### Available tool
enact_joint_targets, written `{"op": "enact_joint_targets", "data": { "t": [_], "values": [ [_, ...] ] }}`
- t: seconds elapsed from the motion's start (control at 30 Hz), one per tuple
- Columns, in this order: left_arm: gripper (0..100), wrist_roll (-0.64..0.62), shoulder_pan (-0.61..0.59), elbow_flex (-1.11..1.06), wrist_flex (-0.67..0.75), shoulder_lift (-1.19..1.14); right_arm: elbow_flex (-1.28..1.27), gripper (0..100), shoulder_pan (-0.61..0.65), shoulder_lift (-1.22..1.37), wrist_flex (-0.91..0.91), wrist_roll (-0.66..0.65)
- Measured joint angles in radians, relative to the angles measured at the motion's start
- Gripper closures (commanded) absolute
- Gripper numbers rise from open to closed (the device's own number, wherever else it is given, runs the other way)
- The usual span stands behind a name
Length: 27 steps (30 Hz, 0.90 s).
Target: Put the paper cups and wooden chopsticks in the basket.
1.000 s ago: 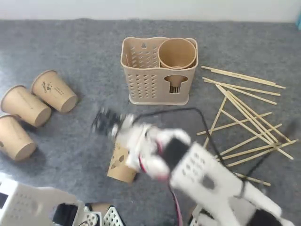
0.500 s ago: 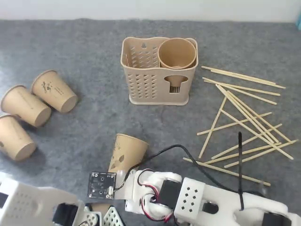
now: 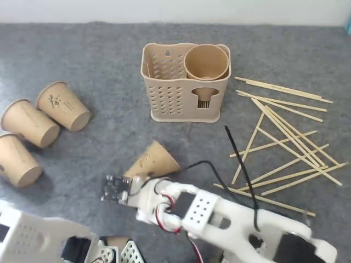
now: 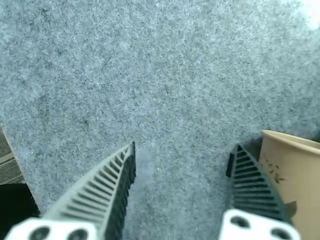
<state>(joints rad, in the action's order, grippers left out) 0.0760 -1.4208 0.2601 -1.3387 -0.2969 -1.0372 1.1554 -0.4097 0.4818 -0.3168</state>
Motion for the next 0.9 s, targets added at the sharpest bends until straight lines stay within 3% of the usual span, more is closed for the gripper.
{"op": "enact_joint_targets", "data": {
  "t": [0.4,0.7,0.9],
  "values": [
    [72,0.0,0.003,0.0,0.0,0.0,0.121,99.1,-0.071,0.242,-0.414,0.0],
    [72,0.0,0.017,0.0,0.0,0.0,0.123,98.6,-0.071,-0.132,-0.077,-0.005],
    [72,0.0,0.031,0.0,0.0,0.0,0.123,83.9,-0.173,-0.365,0.158,0.091]
  ]
}}
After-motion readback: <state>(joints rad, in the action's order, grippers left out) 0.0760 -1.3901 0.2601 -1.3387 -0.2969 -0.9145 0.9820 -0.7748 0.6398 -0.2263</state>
